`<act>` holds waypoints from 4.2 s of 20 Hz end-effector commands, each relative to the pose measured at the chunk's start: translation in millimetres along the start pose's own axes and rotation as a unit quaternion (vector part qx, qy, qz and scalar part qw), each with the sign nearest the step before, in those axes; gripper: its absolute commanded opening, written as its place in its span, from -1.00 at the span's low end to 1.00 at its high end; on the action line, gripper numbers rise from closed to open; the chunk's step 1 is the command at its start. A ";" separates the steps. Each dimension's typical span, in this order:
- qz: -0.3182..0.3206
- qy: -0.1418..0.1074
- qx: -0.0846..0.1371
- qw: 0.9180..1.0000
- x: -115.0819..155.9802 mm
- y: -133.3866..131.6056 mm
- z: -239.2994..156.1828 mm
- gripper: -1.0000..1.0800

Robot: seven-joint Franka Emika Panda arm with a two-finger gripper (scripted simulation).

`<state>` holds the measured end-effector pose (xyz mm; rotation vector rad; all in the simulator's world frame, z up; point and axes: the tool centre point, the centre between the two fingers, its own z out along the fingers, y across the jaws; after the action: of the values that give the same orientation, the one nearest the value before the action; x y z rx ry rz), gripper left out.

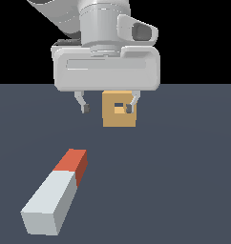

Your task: Insert the peg into the horizontal hole in a box.

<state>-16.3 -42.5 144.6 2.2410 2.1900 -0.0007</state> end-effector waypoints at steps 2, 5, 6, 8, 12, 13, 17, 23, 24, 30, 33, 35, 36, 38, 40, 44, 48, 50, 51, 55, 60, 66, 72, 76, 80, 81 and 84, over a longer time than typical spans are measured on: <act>0.003 0.000 0.001 1.000 -21.0 -14.1 12.3 0.92; 0.006 0.001 0.001 1.000 -44.6 -30.3 26.3 0.92; 0.007 0.001 0.001 1.000 -52.8 -35.8 31.2 0.92; 0.008 0.001 0.002 1.000 -68.2 -46.2 40.4 0.92; 0.011 0.002 0.002 1.000 -95.5 -64.1 56.9 0.92; 0.012 0.002 0.002 1.000 -101.0 -67.7 60.3 0.92; 0.013 0.002 0.003 1.000 -116.6 -77.5 69.8 0.92; 0.015 0.003 0.003 1.000 -122.2 -80.1 73.1 0.92; 0.015 0.003 0.003 1.000 -122.2 -80.1 73.4 0.92; 0.015 0.003 0.003 1.000 -122.4 -80.6 87.7 0.92; 0.014 0.003 0.003 1.000 -122.3 -81.1 102.1 0.92; 0.014 0.003 0.003 1.000 -122.5 -81.3 111.1 0.92; 0.014 0.003 0.003 1.000 -122.3 -81.2 114.5 0.92; 0.014 0.003 0.003 1.000 -122.5 -81.0 119.8 0.92; 0.014 0.003 0.003 1.000 -122.7 -80.7 122.9 0.92; 0.014 0.003 0.003 1.000 -122.7 -80.6 123.9 -1.00; 0.014 0.003 0.003 1.000 -122.7 -80.6 123.9 -1.00; 0.014 0.003 0.003 1.000 -122.7 -80.6 123.9 -1.00; 0.014 0.003 0.003 1.000 -122.7 -80.6 123.9 -1.00; 0.014 0.003 0.002 1.000 -121.2 -79.8 123.1 -1.00; 0.012 0.003 0.002 1.000 -105.8 -73.4 119.3 -1.00; 0.009 0.003 0.003 1.000 -64.9 -56.7 109.0 -1.00; 0.003 0.003 0.003 1.000 -1.2 -30.7 93.0 -1.00; -0.001 0.003 0.003 1.000 45.1 -11.6 81.4 -1.00; -0.005 0.003 0.003 1.000 84.5 5.1 71.6 -1.00; -0.005 0.003 0.003 1.000 92.6 8.6 69.5 -1.00; -0.007 0.003 0.003 1.000 112.7 17.5 64.5 -1.00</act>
<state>-1.4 59.9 75.6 2.2314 2.2133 -0.0024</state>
